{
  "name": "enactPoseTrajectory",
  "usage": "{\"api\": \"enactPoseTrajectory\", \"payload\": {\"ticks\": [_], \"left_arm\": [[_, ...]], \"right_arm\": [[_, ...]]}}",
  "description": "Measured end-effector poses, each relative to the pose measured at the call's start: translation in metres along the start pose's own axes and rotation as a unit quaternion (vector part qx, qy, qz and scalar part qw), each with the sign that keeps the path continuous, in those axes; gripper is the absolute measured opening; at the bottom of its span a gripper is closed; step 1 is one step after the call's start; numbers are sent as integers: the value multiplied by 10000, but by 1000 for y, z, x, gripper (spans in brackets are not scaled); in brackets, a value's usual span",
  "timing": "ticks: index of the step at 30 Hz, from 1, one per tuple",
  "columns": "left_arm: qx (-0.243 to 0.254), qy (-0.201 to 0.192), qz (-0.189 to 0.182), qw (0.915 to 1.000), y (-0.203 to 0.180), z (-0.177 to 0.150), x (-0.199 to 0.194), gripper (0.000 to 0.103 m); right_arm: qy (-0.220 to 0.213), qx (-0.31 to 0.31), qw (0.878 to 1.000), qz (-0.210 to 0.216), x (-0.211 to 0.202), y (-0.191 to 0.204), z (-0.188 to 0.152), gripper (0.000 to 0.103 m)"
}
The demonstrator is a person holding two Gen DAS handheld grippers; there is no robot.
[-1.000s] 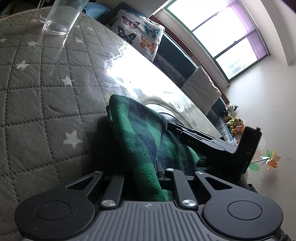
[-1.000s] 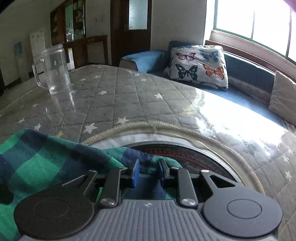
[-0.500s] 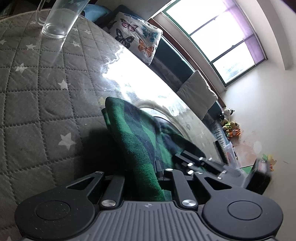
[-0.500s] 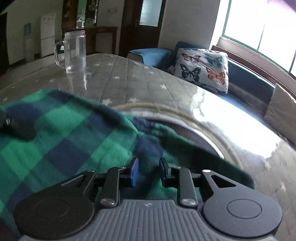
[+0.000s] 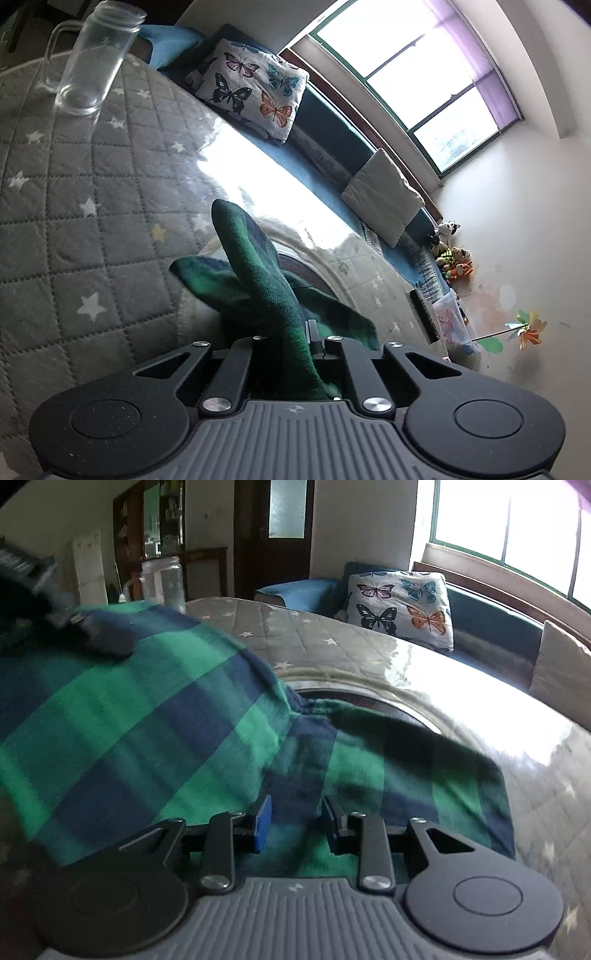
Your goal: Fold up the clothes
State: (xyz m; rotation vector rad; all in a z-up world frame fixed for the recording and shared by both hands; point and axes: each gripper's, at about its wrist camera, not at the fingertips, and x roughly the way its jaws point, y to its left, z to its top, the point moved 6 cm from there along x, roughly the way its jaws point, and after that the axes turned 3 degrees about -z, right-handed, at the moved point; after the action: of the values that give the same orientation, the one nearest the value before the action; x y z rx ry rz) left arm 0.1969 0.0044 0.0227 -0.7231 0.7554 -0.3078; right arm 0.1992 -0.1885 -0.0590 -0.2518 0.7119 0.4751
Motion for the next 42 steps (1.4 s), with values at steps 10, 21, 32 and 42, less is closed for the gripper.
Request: {"api": "enactPoseTrajectory", "payload": {"ticks": [10, 21, 32, 42], "left_arm": [[65, 25, 169, 9998, -54, -1, 21, 8], [347, 391, 381, 9979, -123, -23, 90, 8], [517, 1125, 246, 9920, -136, -66, 151, 39], [400, 1326, -296, 9899, -133, -78, 152, 52]], "right_arm": [[-45, 365, 9987, 357, -57, -11, -55, 36], [-274, 920, 9937, 584, -84, -32, -76, 47], [-398, 1250, 9893, 635, -112, -57, -88, 55], [-440, 1639, 9845, 449, -127, -84, -97, 56]]}}
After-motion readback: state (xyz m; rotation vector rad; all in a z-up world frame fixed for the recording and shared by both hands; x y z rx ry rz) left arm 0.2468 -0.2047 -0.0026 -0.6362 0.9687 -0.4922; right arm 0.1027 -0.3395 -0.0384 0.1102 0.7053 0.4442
